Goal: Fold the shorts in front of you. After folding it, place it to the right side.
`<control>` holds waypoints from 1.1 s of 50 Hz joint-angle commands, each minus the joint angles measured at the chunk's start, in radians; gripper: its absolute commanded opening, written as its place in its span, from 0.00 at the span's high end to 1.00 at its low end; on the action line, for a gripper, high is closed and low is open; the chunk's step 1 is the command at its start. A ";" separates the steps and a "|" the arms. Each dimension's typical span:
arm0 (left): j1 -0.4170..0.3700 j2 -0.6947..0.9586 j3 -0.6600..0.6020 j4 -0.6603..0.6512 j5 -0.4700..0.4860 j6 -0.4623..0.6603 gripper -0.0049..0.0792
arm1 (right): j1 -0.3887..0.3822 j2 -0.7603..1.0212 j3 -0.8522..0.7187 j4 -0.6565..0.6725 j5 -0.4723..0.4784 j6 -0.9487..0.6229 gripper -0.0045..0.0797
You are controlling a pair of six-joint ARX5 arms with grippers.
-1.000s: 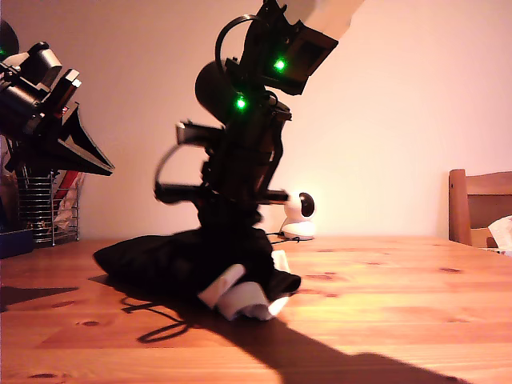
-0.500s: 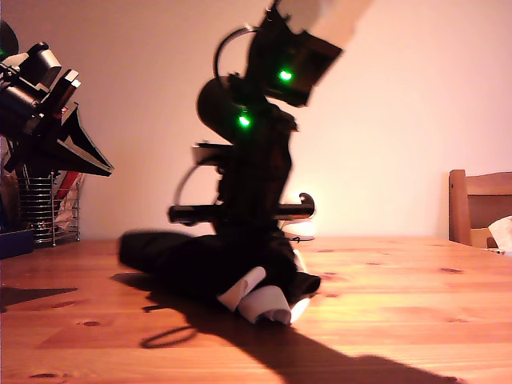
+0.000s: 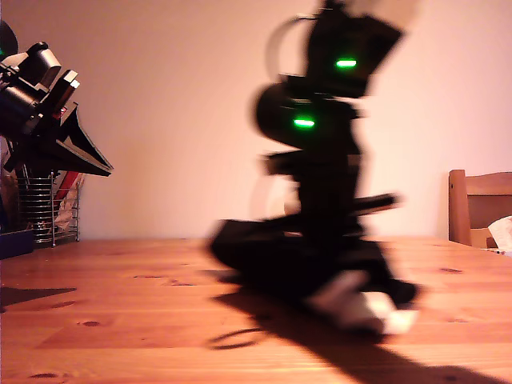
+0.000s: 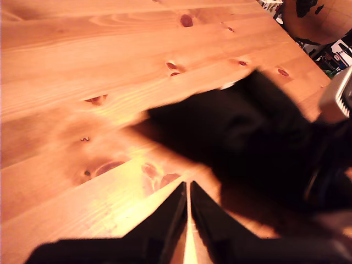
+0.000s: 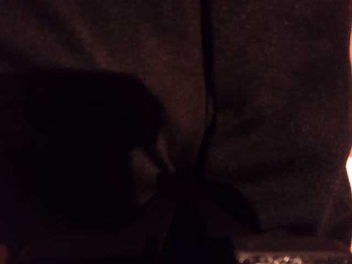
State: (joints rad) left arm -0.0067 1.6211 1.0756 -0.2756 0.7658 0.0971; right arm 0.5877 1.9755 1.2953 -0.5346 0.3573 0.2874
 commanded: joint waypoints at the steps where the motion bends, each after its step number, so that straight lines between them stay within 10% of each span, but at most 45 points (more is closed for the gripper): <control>1: -0.002 0.013 0.006 0.008 0.006 0.009 0.96 | -0.037 0.012 -0.101 -0.030 0.023 0.000 0.96; 21: -0.003 0.013 0.006 0.024 0.008 0.016 0.96 | -0.184 -0.225 -0.422 0.095 0.056 -0.019 0.96; 55: -0.011 -0.321 -0.019 0.072 -0.182 0.016 0.96 | -0.140 -0.672 -0.423 0.316 -0.255 -0.129 0.96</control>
State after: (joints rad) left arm -0.0135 1.3201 1.0756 -0.2047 0.5964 0.1093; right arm 0.4236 1.2877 0.8825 -0.2420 0.1219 0.1757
